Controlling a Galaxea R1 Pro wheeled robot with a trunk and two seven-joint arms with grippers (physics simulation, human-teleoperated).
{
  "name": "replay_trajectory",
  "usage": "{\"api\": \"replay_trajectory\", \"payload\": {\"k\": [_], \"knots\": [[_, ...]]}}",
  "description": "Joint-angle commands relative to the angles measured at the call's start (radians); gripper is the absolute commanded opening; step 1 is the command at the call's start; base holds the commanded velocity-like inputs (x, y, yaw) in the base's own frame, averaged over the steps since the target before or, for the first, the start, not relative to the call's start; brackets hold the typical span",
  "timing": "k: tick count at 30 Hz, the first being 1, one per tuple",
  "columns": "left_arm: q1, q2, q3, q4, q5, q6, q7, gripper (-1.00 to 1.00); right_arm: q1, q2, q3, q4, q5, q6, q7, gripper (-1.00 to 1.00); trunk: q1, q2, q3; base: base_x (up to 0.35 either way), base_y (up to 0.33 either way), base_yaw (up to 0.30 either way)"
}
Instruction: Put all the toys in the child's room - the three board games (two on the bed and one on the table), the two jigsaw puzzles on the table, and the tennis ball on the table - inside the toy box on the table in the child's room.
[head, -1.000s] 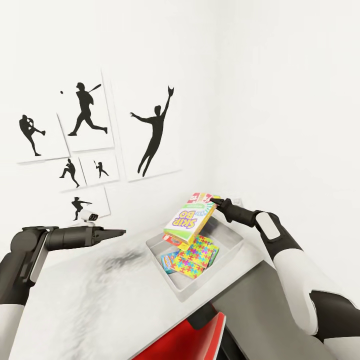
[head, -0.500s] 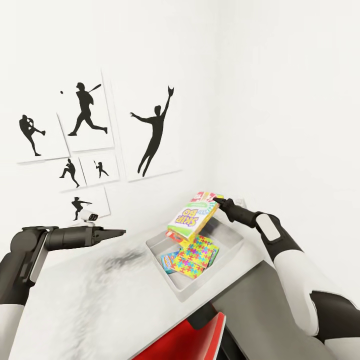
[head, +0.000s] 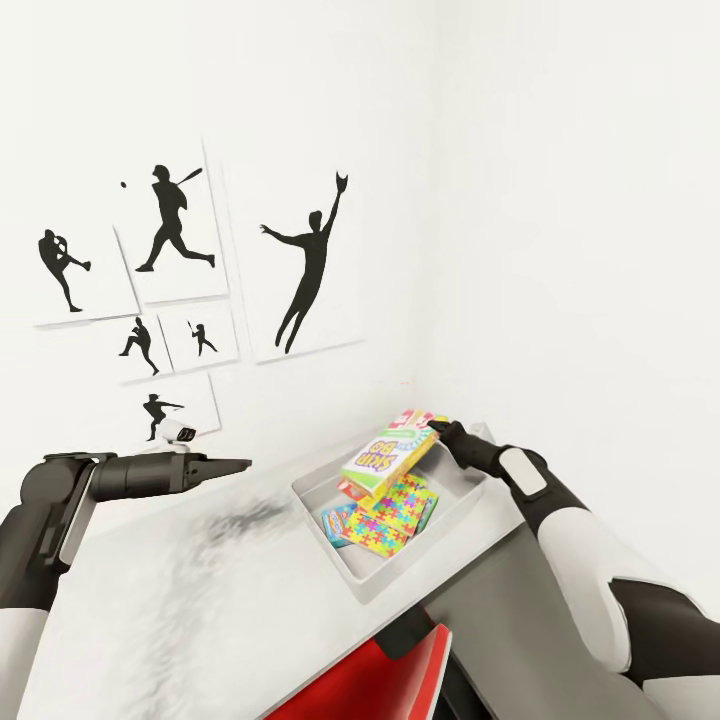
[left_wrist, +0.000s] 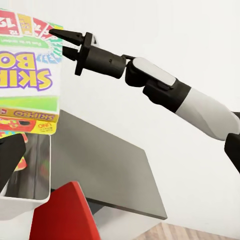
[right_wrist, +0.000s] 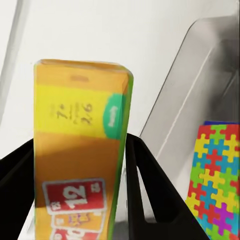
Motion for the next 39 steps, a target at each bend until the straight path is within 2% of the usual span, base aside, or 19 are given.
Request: {"api": "replay_trajectory", "payload": {"k": [1, 13, 20, 30, 39], "knots": [[-0.001, 0.000, 0.000, 0.000, 0.000, 0.011, -0.004, 1.00, -0.001, 0.002, -0.006, 0.002, 0.000, 0.006, -0.002, -1.00, 0.001, -0.002, -0.002, 0.000, 0.000, 0.000], [-0.001, -0.001, 0.000, -0.001, 0.001, 0.011, -0.004, 1.00, -0.001, 0.000, 0.006, 0.046, 0.010, 0.008, -0.002, -1.00, 0.001, -0.002, -0.002, 0.000, 0.000, 0.000], [-0.001, -0.001, -0.002, -0.001, 0.001, 0.011, -0.004, 1.00, -0.002, -0.001, 0.008, 0.045, 0.012, 0.010, 0.041, -1.00, 0.001, -0.002, -0.002, 0.000, 0.000, 0.000], [-0.001, -0.007, -0.004, -0.003, 0.005, 0.011, -0.004, 1.00, -0.002, -0.005, 0.011, 0.044, 0.014, 0.011, 0.049, -1.00, 0.001, -0.002, -0.002, 0.000, 0.000, 0.000], [-0.001, -0.010, -0.002, -0.004, 0.006, 0.011, -0.004, 1.00, -0.002, -0.008, 0.011, 0.044, 0.013, 0.010, 0.051, -1.00, 0.001, -0.002, -0.014, 0.000, 0.000, 0.000]]}}
